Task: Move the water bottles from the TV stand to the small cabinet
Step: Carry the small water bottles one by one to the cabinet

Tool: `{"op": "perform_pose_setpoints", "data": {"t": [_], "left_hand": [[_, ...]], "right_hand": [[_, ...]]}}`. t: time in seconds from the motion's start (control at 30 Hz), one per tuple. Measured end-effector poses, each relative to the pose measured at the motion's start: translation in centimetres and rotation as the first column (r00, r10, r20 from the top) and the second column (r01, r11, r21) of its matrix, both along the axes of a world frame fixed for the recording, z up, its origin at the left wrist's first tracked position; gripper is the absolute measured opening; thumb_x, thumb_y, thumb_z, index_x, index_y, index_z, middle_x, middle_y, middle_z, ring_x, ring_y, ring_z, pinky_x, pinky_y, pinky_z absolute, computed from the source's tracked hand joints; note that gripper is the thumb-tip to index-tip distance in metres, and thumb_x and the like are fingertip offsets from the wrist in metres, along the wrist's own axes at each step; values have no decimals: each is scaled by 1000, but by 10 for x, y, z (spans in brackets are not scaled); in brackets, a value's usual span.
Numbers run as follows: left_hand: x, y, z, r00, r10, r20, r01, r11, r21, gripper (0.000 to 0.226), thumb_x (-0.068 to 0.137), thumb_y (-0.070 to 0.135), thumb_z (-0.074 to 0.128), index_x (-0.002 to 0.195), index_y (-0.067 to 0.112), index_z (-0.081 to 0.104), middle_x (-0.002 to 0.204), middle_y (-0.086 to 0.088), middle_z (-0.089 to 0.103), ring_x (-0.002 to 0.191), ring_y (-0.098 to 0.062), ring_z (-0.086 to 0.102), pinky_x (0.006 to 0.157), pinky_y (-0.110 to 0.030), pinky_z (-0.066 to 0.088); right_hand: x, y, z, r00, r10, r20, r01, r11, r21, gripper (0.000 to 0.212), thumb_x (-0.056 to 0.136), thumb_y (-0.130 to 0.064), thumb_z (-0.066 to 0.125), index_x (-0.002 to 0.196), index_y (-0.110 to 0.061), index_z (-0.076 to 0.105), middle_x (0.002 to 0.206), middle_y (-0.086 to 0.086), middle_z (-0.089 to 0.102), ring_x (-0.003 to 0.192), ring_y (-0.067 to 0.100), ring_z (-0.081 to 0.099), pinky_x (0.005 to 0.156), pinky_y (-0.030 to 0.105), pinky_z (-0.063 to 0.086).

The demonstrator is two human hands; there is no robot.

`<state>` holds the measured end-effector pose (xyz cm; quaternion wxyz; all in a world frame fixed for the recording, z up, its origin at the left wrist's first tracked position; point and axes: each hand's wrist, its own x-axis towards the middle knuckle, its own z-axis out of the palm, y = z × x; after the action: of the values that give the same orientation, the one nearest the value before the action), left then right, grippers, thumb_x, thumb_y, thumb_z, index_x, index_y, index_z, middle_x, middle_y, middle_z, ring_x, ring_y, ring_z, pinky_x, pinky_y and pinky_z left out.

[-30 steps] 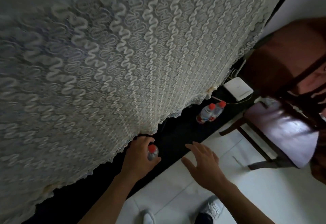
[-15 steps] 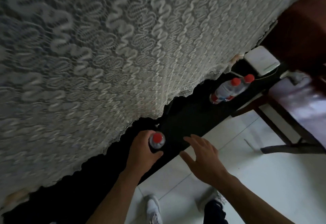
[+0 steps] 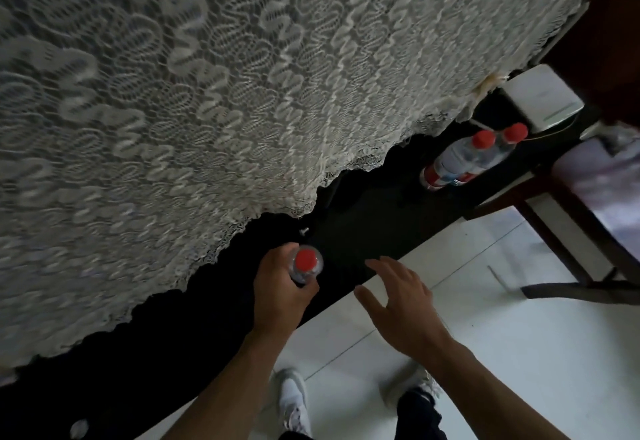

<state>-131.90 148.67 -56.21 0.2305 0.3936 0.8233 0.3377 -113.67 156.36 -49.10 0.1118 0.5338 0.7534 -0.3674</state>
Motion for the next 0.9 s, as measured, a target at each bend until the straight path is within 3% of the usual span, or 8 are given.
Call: {"op": "perform_pose_setpoints", "data": {"t": [0.2,0.33,0.5,0.6,0.77,0.9], "left_hand": [[13,12,51,994,-60,-87,74,983,168,64,60,12,90,118,10,63,107,-4,66,98,-21,65,83,-32,55],[19,22,104,992,-80,-102,104,959,264,62,60,12,91,115,7,63,104,-1,66,94,-16,64,84,-20,51],[22,27,176,992,-107,-67,123,932,342,55,67,28,80,113,6,61,103,1,63,91,-13,60,85,-9,44],[26,27,223,986,-143,-86,165,913,374,55,69,34,76,113,5,61,102,-1,63,90,-14,59,84,-11,44],[28,22,289,972,-180,-148,225,891,393,59,67,32,82,115,9,58,103,2,60,89,-9,56,79,-5,41],[26,12,333,973,-158,-166,214,885,414,63,61,15,92,115,6,60,104,1,62,88,-11,58,76,-4,43]], "right_hand": [[10,14,15,998,-63,-27,63,998,-1,60,94,-61,42,147,-34,33,159,-2,29,145,21,28,118,52,26],[19,23,46,985,-155,-73,155,988,-11,58,94,-59,44,145,-34,36,156,-1,33,141,21,35,113,52,34],[23,29,104,957,-233,-170,234,972,-15,54,96,-52,47,143,-27,43,148,0,45,117,13,53,102,35,45],[22,28,143,926,-287,-245,284,958,-46,51,97,-47,49,143,-24,45,142,2,51,120,17,54,97,30,45],[20,21,199,726,-557,-402,441,827,-350,39,101,-40,46,135,-21,51,130,2,57,111,15,54,90,29,40],[22,12,230,588,-720,-368,466,674,-573,48,102,-48,37,140,-22,47,131,3,57,122,23,48,97,37,31]]}}
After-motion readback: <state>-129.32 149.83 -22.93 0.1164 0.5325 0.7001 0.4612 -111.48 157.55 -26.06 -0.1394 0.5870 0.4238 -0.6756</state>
